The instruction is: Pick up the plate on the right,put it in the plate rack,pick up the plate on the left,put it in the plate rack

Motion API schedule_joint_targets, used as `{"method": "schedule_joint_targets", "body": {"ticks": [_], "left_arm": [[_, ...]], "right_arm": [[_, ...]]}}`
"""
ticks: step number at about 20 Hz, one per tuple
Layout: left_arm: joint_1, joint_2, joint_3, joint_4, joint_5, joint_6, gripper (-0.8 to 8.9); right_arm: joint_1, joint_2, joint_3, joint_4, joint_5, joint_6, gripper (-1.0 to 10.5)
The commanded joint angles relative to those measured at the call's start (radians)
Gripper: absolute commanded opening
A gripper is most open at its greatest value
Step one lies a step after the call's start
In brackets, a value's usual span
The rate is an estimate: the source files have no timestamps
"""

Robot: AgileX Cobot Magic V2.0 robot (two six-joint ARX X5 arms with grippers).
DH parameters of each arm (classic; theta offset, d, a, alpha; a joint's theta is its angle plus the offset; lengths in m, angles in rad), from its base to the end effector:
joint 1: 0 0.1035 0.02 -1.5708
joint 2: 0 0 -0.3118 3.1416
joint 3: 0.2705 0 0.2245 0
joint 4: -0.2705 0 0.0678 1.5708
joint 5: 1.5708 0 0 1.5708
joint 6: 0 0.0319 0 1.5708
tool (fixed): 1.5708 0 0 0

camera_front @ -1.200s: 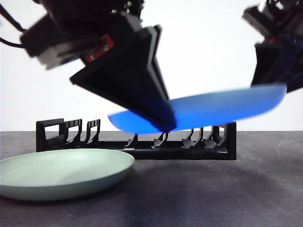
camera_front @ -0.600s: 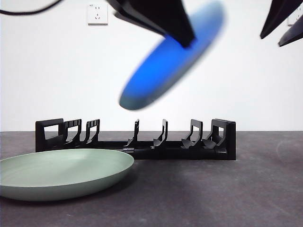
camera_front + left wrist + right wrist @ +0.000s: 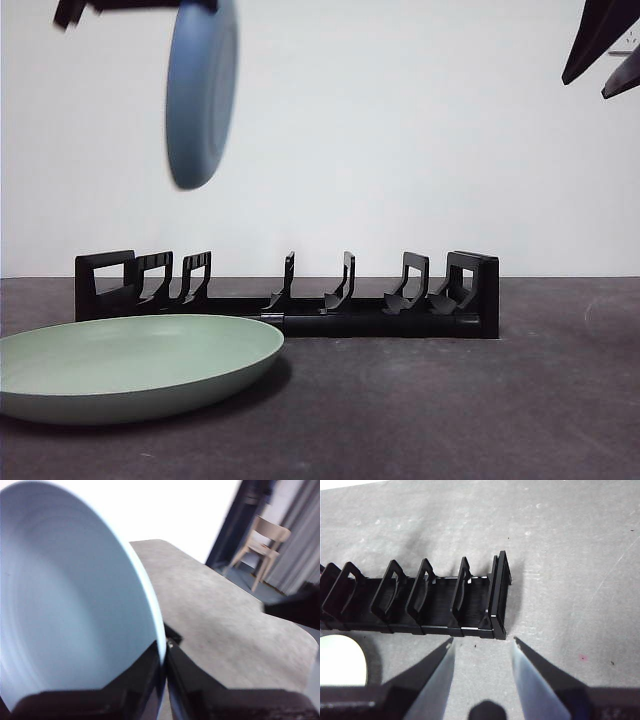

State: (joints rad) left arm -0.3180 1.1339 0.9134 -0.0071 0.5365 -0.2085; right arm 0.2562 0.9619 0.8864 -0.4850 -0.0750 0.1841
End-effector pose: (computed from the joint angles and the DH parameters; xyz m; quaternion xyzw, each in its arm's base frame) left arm 0.1897 -0.0796 0.3757 -0.1064 0.1551 -0.3977 0.8980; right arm 0.1409 0.0394 0.3498 0.0622 0.2889 0.1324 0.9461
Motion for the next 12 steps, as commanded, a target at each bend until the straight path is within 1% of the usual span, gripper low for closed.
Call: {"method": "schedule_joint_targets", "body": {"ticks": [1,3,4,7,12], "left_arm": [[0.074,0.045,-0.002,0.073,0.078,-0.040,-0.09],[0.125,0.099,-0.002,0.126,0.158,-0.064,-0.09],[0.140,0.124,-0.002,0.140,0.180,-0.072,-0.09],[0.182,0.200,-0.002,0.165,0.201,-0.075,-0.09],[0.208,0.282,-0.002,0.144,0.206,-0.001,-0.09]], "right_arm": [[0.001,0.000,0.000,0.005,0.003,0.009,1.9],[0.001,0.000,0.000,0.005,0.003,0.009,1.9],[0.001,0.000,0.000,0.005,0.003,0.009,1.9],[0.000,0.000,0.000,0.005,0.003,0.009,1.9],[0.000,0.000,0.000,0.005,0.003,0.009,1.9]]}}
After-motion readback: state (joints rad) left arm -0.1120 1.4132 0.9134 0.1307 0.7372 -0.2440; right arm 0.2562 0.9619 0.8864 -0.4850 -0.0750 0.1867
